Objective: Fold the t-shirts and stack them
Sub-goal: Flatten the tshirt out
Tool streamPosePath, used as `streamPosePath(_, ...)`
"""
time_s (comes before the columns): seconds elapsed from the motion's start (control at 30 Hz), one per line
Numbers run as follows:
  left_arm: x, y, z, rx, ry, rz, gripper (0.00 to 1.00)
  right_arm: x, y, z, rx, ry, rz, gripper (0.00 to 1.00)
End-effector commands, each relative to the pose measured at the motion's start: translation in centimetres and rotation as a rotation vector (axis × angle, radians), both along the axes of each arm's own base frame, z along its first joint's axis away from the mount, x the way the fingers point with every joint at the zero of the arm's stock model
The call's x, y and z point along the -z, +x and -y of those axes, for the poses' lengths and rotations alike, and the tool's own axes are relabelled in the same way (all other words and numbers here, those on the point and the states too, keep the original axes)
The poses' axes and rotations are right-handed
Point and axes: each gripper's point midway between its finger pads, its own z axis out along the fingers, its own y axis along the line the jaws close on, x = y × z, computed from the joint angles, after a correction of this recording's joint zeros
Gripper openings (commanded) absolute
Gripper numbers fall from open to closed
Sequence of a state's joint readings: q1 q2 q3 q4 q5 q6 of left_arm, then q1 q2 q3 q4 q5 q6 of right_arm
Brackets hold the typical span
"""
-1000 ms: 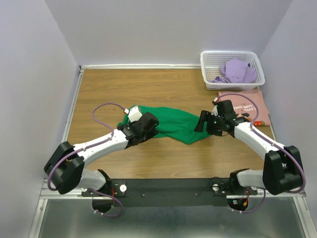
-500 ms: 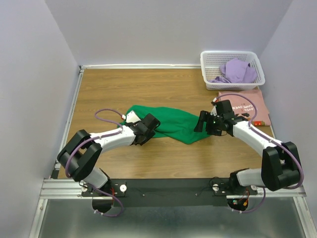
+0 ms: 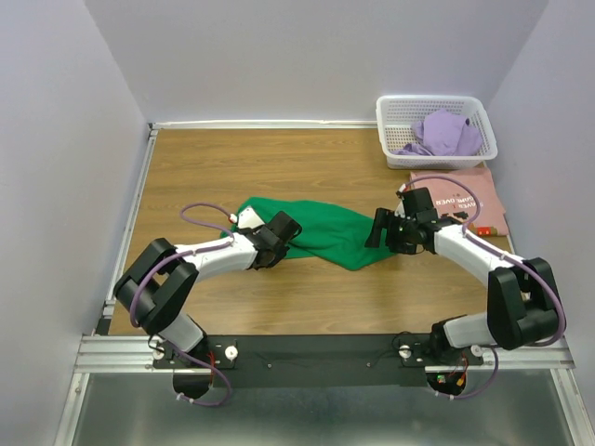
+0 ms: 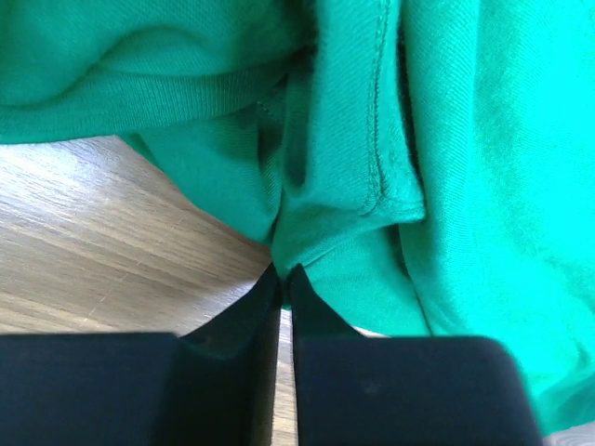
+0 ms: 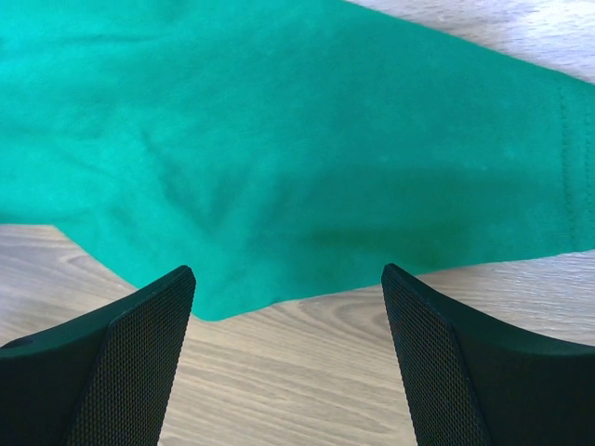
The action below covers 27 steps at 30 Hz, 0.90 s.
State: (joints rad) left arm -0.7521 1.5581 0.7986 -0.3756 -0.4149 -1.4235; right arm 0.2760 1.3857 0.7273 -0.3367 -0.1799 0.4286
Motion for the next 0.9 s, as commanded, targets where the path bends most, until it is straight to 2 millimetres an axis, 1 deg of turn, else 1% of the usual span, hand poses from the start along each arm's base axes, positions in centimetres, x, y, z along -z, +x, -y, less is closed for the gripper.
streamPosePath(0.0,-0.7,0.5,-1.6,-0.034,0.045,0.041,0.01,0.4,1.1,0.7,0.045,-0.05,0.02,0.89)
streamPosePath(0.03,-1.7,0.6,-1.7,-0.035,0.043,0.058,0.0,0.6,1.3,1.2,0.067,-0.073,0.022,0.89)
streamPosePath(0.1,-3.3,1.0,-2.6,-0.032,0.082,0.098,0.0,0.9,1.6,1.4,0.091,-0.085,0.018,0.89)
streamPosePath(0.13,-4.3,1.0,-3.1,-0.028,0.109,0.103,0.0,1.0,1.7,1.4,0.097,-0.084,0.014,0.89)
streamPosePath(0.17,-5.8,1.2,-3.8,-0.014,0.141,0.138,0.0,1.1,1.8,1.3,0.103,-0.081,0.009,0.89)
streamPosePath(0.23,-7.4,1.2,-4.8,-0.001,0.183,0.156,0.0,1.7,1.9,1.6,0.12,-0.098,-0.006,0.88)
streamPosePath(0.27,-9.3,1.1,-5.7,-0.003,0.198,0.184,0.0,1.8,2.1,1.7,0.129,-0.1,-0.009,0.88)
streamPosePath(0.37,-11.8,0.3,-7.5,0.045,0.257,0.216,0.0,2.4,2.3,2.2,0.154,-0.112,-0.029,0.86)
streamPosePath(0.4,-13.4,0.0,-8.5,0.04,0.253,0.252,0.0,2.6,2.4,2.3,0.162,-0.113,-0.034,0.84)
streamPosePath(0.43,-14.0,-0.3,-9.0,0.052,0.261,0.263,0.0,2.8,2.4,2.4,0.167,-0.117,-0.043,0.82)
streamPosePath(0.47,-15.5,-0.6,-9.4,0.063,0.239,0.304,0.0,3.3,2.5,2.5,0.169,-0.122,-0.06,0.8)
streamPosePath(0.5,-15.9,-0.6,-10.4,0.043,0.237,0.311,0.0,3.6,2.5,2.4,0.174,-0.122,-0.069,0.73)
streamPosePath(0.53,-16.3,-0.8,-11.0,0.039,0.233,0.32,0.0,3.9,2.6,2.5,0.178,-0.124,-0.079,0.69)
streamPosePath(0.57,-17.3,-1.1,-11.4,0.063,0.223,0.346,0.0,4.3,2.5,2.5,0.177,-0.127,-0.092,0.66)
streamPosePath(0.6,-17.7,-1.0,-12.4,0.049,0.228,0.354,0.0,4.3,2.6,2.4,0.177,-0.127,-0.094,0.63)
streamPosePath(0.67,-18.4,-1.0,-13.5,0.045,0.237,0.369,0.0,4.5,2.6,2.6,0.184,-0.135,-0.096,0.62)
streamPosePath(0.7,-19.0,-1.0,-14.3,0.056,0.263,0.381,0.0,4.4,2.9,3.3,0.206,-0.155,-0.088,0.62)
streamPosePath(0.73,-19.3,-0.9,-14.7,0.056,0.276,0.384,0.0,4.4,3.0,3.6,0.217,-0.16,-0.086,0.62)
streamPosePath(0.83,-19.1,-0.4,-15.9,0.07,0.341,0.352,0.0,4.3,3.5,4.5,0.248,-0.16,-0.086,0.63)
streamPosePath(0.87,-19.2,0.2,-16.0,0.076,0.339,0.346,0.0,4.0,3.9,4.6,0.253,-0.159,-0.077,0.63)
